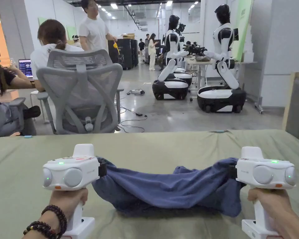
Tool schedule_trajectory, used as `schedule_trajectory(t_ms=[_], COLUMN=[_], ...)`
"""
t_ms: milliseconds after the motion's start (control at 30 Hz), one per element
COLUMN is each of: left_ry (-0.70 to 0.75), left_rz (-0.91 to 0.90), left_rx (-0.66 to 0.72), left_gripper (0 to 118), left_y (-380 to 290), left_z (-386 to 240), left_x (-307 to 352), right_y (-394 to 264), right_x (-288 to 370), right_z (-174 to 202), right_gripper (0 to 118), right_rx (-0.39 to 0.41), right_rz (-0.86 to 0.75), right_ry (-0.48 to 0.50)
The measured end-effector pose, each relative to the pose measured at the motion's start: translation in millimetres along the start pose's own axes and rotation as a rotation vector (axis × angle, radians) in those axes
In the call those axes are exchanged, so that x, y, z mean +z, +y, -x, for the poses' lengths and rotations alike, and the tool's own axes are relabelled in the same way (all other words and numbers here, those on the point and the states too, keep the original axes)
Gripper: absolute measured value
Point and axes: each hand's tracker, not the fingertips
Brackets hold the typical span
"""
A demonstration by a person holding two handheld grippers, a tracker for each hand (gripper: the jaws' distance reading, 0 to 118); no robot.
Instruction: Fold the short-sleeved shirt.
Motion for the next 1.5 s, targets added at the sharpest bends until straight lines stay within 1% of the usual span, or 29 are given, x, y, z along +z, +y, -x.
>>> schedule_trajectory(t_ms=[67, 133, 233, 267, 367, 400, 467, 533, 667, 733, 767, 800, 833, 867, 900, 933, 967, 1000, 1033, 1100, 1167, 1200, 1233, 1267, 1300, 1333, 1400, 1433, 1500], left_ry=[-0.024, -0.072, -0.062, -0.060, -0.021, -0.020, -0.003, -0.002, 0.060, 0.064, 0.070, 0.064, 0.056, 0.056, 0.056, 0.062, 0.067, 0.073, 0.077, 0.061, 0.069, 0.078, 0.078, 0.082, 0.097, 0.117, 0.120, 0.109, 0.098], left_rz=[0.020, 0.014, 0.060, 0.119, 0.181, 0.181, 0.192, 0.224, 0.290, 0.316, 0.341, 0.350, 0.348, 0.348, 0.345, 0.342, 0.338, 0.329, 0.299, 0.179, 0.172, 0.173, 0.159, 0.133, 0.118, 0.112, 0.102, 0.092, 0.110], left_rx=[0.018, 0.067, 0.048, 0.003, -0.073, -0.058, -0.004, 0.048, 0.003, 0.002, 0.018, 0.026, 0.034, 0.035, 0.039, 0.046, 0.055, 0.061, 0.060, 0.062, 0.044, 0.031, 0.015, -0.002, -0.027, -0.043, -0.034, -0.020, -0.003], left_gripper=[1, 2, 1, 2, 1, 1, 1, 1, 2, 2, 2, 3, 9, 21, 57, 86, 113, 117, 113, 112, 111, 98, 75, 39, 0, 0, 0, 0, 0], left_y=[-26, -57, -95, -106, -130, -134, -143, -148, -162, -169, -172, -176, -179, -181, -181, -180, -178, -175, -170, -157, -147, -142, -137, -134, -131, -131, -129, -128, -131], left_z=[0, -4, -5, -5, -6, -5, -4, -5, -11, -12, -12, -9, -8, -8, -8, -9, -9, -9, -9, -15, -16, -17, -19, -20, -22, -21, -21, -20, -19], left_x=[28, 66, 100, 111, 137, 144, 152, 147, 122, 112, 109, 106, 105, 105, 106, 111, 113, 116, 121, 143, 150, 154, 158, 162, 163, 159, 162, 163, 160], right_y=[-31, -61, -104, -117, -147, -156, -168, -177, -182, -183, -183, -183, -183, -184, -184, -184, -183, -181, -175, -167, -161, -156, -152, -150, -147, -146, -144, -144, -144], right_x=[29, 54, 88, 99, 126, 133, 136, 128, 109, 105, 105, 105, 106, 109, 113, 118, 123, 131, 142, 154, 162, 166, 169, 169, 170, 171, 171, 171, 174], right_z=[0, -3, -4, -6, -10, -13, -17, -18, -13, -13, -13, -13, -13, -16, -15, -15, -15, -17, -17, -18, -14, -12, -11, -6, -3, -2, 1, 1, 2], right_gripper=[9, 9, 9, 9, 9, 9, 9, 9, 10, 10, 11, 18, 34, 63, 101, 118, 117, 112, 113, 113, 109, 99, 83, 62, 27, 9, 3, 0, 0], right_rx=[0.004, 0.012, 0.027, 0.043, 0.059, 0.059, 0.055, 0.076, 0.085, 0.098, 0.096, 0.089, 0.083, 0.074, 0.068, 0.061, 0.059, 0.053, 0.049, 0.018, 0.013, 0.016, 0.031, 0.043, 0.060, 0.063, 0.062, 0.060, 0.055], right_rz=[0.008, 0.025, 0.054, 0.063, 0.091, 0.098, 0.151, 0.174, 0.212, 0.223, 0.226, 0.230, 0.230, 0.221, 0.210, 0.197, 0.177, 0.148, 0.097, 0.093, 0.072, 0.052, 0.043, 0.033, 0.021, 0.011, 0.005, 0.010, 0.010], right_ry=[0.010, -0.008, -0.031, -0.028, -0.045, -0.046, -0.074, -0.091, -0.099, -0.111, -0.112, -0.114, -0.115, -0.109, -0.113, -0.112, -0.103, -0.091, -0.076, -0.073, -0.051, -0.045, -0.040, -0.043, -0.052, -0.054, -0.053, -0.032, -0.021])
